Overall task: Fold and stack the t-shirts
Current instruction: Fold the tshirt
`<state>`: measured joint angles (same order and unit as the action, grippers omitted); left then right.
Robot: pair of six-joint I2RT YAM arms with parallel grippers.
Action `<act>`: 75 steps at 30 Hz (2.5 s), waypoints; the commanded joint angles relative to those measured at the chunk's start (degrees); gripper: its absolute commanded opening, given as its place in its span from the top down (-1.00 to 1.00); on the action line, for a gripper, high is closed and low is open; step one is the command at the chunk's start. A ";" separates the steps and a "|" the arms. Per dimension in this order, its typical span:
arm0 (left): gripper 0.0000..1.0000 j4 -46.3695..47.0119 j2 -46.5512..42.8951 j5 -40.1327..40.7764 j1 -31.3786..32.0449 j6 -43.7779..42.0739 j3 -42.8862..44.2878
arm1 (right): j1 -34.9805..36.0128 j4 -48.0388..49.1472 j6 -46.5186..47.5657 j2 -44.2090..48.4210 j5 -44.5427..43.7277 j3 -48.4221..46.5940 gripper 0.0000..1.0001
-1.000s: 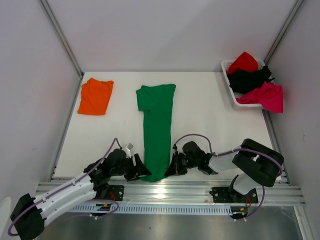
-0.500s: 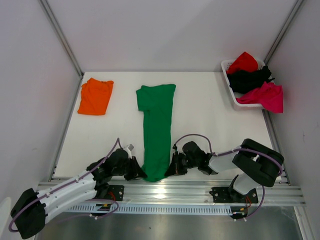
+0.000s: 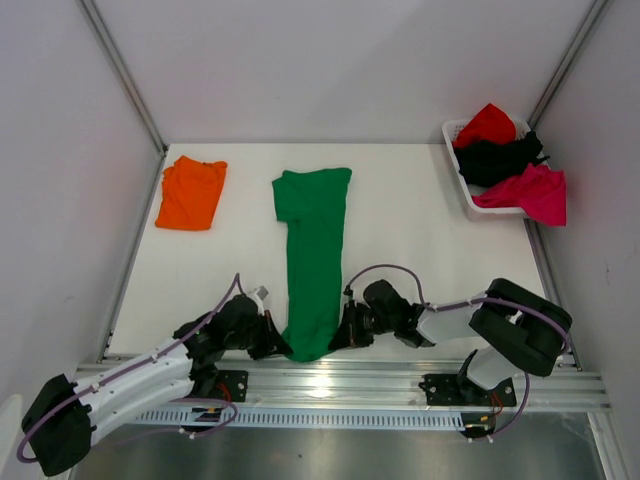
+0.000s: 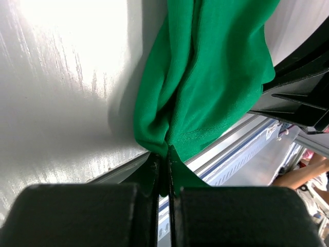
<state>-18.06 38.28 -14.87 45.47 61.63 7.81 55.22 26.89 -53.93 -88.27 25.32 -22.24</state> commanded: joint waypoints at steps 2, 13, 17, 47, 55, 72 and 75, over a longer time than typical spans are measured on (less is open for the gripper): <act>0.99 -1.97 1.18 2.57 0.32 -3.53 4.75 | -1.60 -2.98 3.91 4.76 -2.38 -2.72 1.00; 0.99 -4.61 2.41 3.89 0.32 -5.20 8.27 | -5.91 -14.85 8.14 16.28 -4.84 -3.51 1.00; 0.99 -5.49 3.02 3.54 0.32 -5.29 10.29 | -7.49 -18.19 8.75 20.23 -5.02 -4.13 1.00; 0.99 -9.97 25.69 14.61 -0.56 -11.44 32.69 | -15.84 -23.21 18.25 10.85 -1.16 -17.65 1.00; 0.99 -9.62 30.88 14.35 -3.63 -12.23 37.53 | -18.04 -23.12 18.95 6.80 0.08 -21.62 1.00; 0.99 -7.68 43.80 13.29 -12.42 -13.11 46.31 | -20.06 -23.99 22.55 -4.80 1.49 -28.56 1.00; 0.99 -8.91 46.00 13.91 -12.95 -13.46 48.68 | -20.50 -24.70 23.69 -7.00 1.49 -30.58 1.00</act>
<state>-27.68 83.24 -1.45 33.15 49.43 51.94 35.20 2.37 -32.77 -93.60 26.02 -49.41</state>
